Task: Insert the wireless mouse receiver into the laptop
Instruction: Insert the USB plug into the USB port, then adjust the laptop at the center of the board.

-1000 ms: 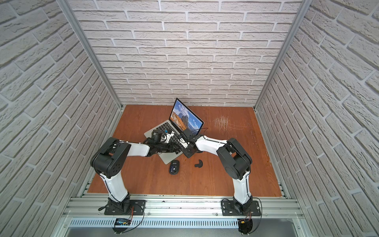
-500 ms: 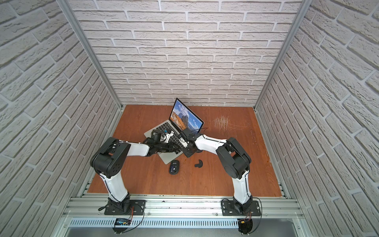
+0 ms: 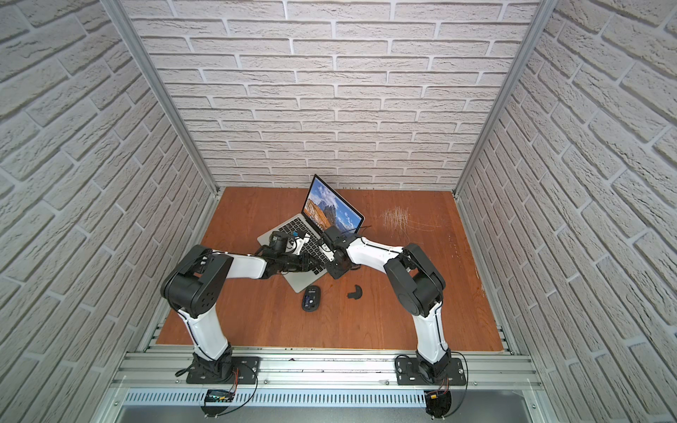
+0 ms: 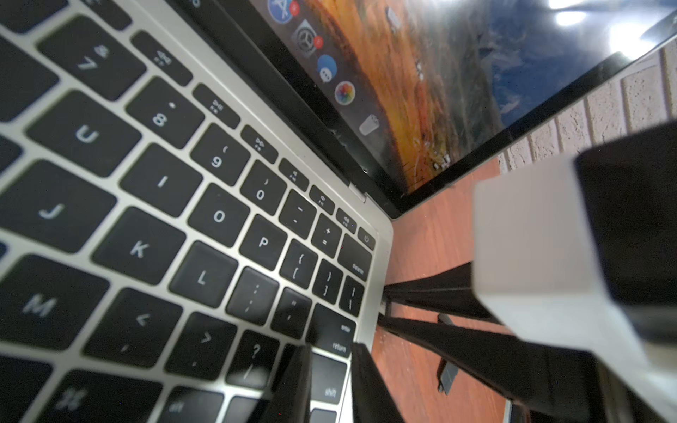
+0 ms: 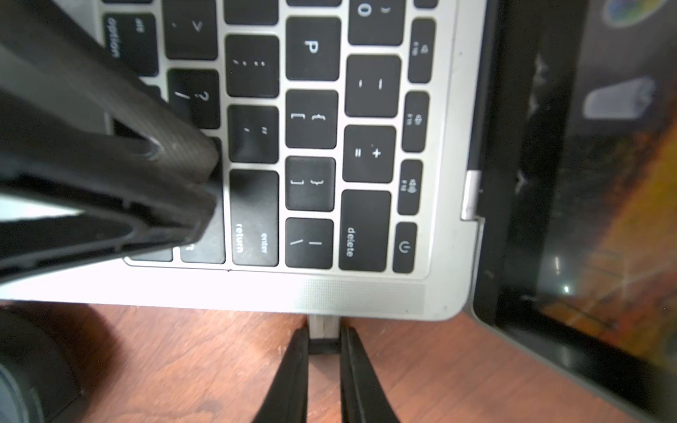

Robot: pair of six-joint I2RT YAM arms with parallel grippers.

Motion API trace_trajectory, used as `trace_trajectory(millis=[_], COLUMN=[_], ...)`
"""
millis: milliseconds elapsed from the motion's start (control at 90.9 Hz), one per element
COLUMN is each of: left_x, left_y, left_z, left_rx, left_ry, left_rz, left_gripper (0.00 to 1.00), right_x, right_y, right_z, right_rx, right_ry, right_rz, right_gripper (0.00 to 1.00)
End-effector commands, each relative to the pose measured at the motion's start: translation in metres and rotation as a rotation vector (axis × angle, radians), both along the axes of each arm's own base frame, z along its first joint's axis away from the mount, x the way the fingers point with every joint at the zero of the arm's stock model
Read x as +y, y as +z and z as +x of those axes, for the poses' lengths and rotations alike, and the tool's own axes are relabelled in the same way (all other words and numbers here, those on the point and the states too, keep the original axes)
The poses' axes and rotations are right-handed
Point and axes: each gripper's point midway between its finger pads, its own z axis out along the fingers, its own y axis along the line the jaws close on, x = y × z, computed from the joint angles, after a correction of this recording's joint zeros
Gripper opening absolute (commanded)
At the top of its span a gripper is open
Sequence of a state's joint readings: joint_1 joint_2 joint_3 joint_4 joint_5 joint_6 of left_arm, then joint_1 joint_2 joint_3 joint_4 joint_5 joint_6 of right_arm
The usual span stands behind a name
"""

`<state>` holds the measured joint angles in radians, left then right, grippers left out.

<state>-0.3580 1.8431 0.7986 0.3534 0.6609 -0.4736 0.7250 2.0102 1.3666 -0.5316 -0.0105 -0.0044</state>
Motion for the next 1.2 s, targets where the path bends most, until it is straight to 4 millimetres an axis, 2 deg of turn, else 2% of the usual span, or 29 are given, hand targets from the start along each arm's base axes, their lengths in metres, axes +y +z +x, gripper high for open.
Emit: trace_trajectory(millis=[0,143,374,517,682,715,836,924,1012,1100,1188], left_x=[0.005,0.006,0.008,0.007,0.007,0.007,0.009,0.014,0.021,0.034,0.055], left_y=[-0.008,-0.008,-0.011,-0.012,0.0,0.005,0.029,0.045,0.067,0.083,0.083], left_z=[-0.001,0.0,-0.001,-0.003,0.0,0.002,0.009,0.013,0.014,0.008,-0.001], left_rx=[0.02,0.021,0.028,0.033,0.004,-0.009,-0.071,-0.116,-0.177,-0.219,-0.212], left_ry=[0.013,0.017,0.022,0.013,0.022,0.029,0.055,0.085,0.125,0.181,0.262], left_rz=[0.014,0.015,0.018,0.01,0.002,0.002,-0.001,0.007,0.011,0.037,0.09], left_gripper=[0.23,0.23,0.23,0.22,0.23,0.24,0.32,0.46,0.6,0.69,0.76], right_x=[-0.022,-0.017,-0.003,0.002,0.009,0.011,0.013,0.014,0.01,0.005,-0.001], right_y=[-0.034,-0.034,-0.028,-0.028,-0.005,0.011,0.042,0.068,0.086,0.091,0.08], right_z=[-0.001,0.003,0.006,0.015,0.022,0.023,0.018,0.015,0.013,0.006,-0.003], right_rx=[0.051,0.049,-0.02,-0.078,-0.12,-0.136,-0.143,-0.151,-0.145,-0.109,-0.022], right_ry=[-0.031,-0.05,-0.04,-0.039,-0.077,-0.087,-0.137,-0.191,-0.286,-0.397,-0.558], right_rz=[-0.088,-0.074,0.05,0.068,0.133,0.163,0.241,0.315,0.372,0.428,0.473], right_gripper=[0.13,0.12,0.11,0.15,0.28,0.32,0.49,0.62,0.68,0.69,0.69])
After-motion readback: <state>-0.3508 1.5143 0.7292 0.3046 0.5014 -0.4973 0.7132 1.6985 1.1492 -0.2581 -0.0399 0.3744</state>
